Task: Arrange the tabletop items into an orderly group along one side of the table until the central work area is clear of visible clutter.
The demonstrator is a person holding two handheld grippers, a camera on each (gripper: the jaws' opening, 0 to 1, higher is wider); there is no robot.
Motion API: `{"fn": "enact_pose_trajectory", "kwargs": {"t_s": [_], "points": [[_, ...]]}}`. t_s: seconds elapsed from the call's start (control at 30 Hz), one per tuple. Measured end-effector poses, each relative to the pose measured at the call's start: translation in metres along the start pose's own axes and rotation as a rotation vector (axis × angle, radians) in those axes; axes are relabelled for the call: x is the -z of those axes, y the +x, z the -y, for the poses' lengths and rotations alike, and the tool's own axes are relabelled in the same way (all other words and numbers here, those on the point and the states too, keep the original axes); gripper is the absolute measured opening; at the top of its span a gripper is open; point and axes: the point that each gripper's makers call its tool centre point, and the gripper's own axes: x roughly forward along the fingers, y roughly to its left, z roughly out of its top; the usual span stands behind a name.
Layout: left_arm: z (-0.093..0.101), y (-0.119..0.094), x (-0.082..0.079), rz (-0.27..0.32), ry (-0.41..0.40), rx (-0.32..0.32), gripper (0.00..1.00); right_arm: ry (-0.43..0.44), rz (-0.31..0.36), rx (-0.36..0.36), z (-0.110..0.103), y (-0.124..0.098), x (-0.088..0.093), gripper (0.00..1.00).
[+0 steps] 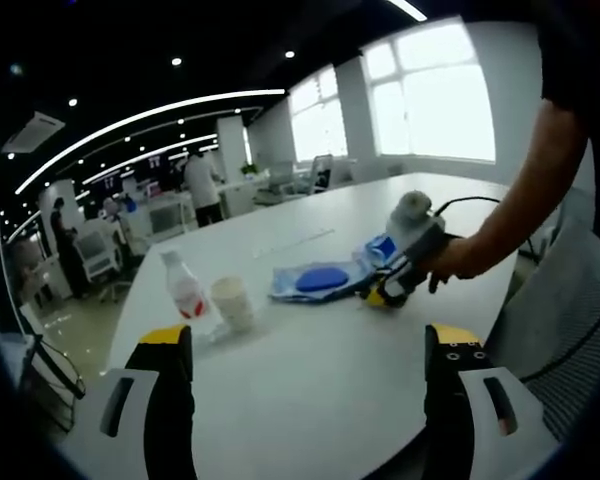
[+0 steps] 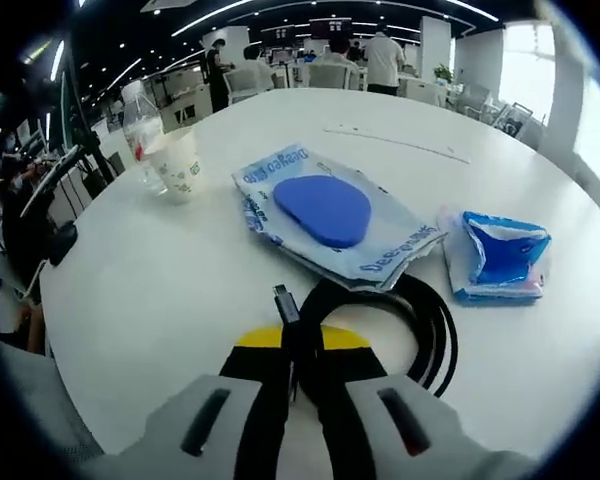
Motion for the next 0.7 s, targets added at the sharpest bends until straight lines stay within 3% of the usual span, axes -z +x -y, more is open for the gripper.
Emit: {"fn": "enact_pose_trajectory", "kwargs": {"t_s": [0.43,0.7], "points": [[0.004,-0.001,-0.002,0.01,0.007,0.016,0.93,-0.059,0.042,-0.027,-0.003,-0.039,0.003,0.08],[0.005,0.0,-0.003,0.015,0.01,0.023,0.94,-0.133,0.06,-0.011,0.003,-0.051,0.002,0.07]]}}
